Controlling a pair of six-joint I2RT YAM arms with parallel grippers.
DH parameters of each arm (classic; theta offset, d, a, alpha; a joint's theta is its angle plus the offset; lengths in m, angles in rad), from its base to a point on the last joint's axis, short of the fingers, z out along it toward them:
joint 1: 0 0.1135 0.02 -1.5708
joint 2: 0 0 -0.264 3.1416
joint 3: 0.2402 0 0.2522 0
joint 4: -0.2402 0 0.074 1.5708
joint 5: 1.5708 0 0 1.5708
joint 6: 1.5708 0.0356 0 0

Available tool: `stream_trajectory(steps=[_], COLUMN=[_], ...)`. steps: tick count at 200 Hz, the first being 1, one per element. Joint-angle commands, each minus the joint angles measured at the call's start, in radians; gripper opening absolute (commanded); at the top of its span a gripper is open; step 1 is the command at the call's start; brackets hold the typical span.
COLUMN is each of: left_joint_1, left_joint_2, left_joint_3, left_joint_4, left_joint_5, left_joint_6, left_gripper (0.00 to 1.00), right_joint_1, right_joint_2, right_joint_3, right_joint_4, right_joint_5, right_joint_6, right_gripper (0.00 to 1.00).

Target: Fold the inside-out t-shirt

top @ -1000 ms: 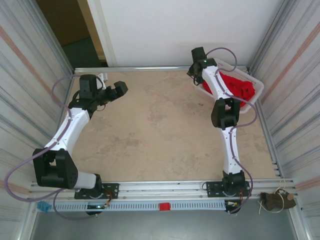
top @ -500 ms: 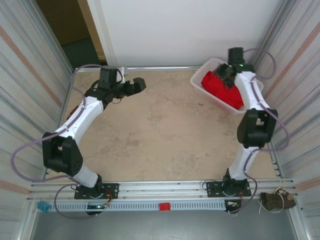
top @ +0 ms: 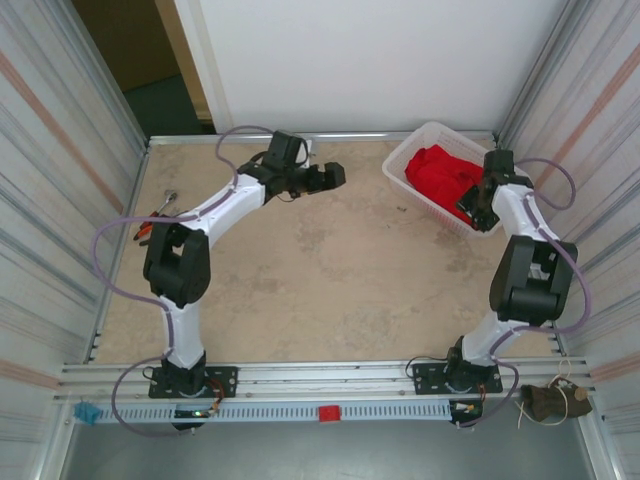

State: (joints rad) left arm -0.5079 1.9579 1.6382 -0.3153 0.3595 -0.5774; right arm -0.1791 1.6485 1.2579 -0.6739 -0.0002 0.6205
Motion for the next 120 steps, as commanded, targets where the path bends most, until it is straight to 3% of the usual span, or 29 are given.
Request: stream_trajectory(steps=[1,24,47,84,120], left_joint_1=[-0.001,0.0,0.002,0.045,0.112], left_joint_2=[-0.016,-0.052,-0.123,-0.285,-0.438], left_joint_3=[0.023,-0.008,-0.053,-0.165,-0.243], left_joint_4=[0.02,0.014,-0.015,-0.04,-0.073], left_joint_5=[0.016,0.004,-0.03,-0.083,-0.104], left_joint_6=[-0.031,-0.021,0.01,0.021,0.029], left_gripper=[0.99,0.99,0.99,0.99,0.99], right_joint_1=[0.003,0.076,0.256,0.519,0.629], right_joint_2=[-0.117,-0.212,-0.232,-0.068,0.156], right_joint_3=[-0.086,-0.077,0.022,0.117,0.206], right_joint_4=[-0.003,0.025,-0.014,-0.026,-0.05], right_joint_5=[-0.082,-0.091,-0.037,0.026,0.127], right_joint_6=[0.042,0.034,-0.027,-0.036,-0.048], right_gripper=[0.52,0.54,0.55,0.55,0.53])
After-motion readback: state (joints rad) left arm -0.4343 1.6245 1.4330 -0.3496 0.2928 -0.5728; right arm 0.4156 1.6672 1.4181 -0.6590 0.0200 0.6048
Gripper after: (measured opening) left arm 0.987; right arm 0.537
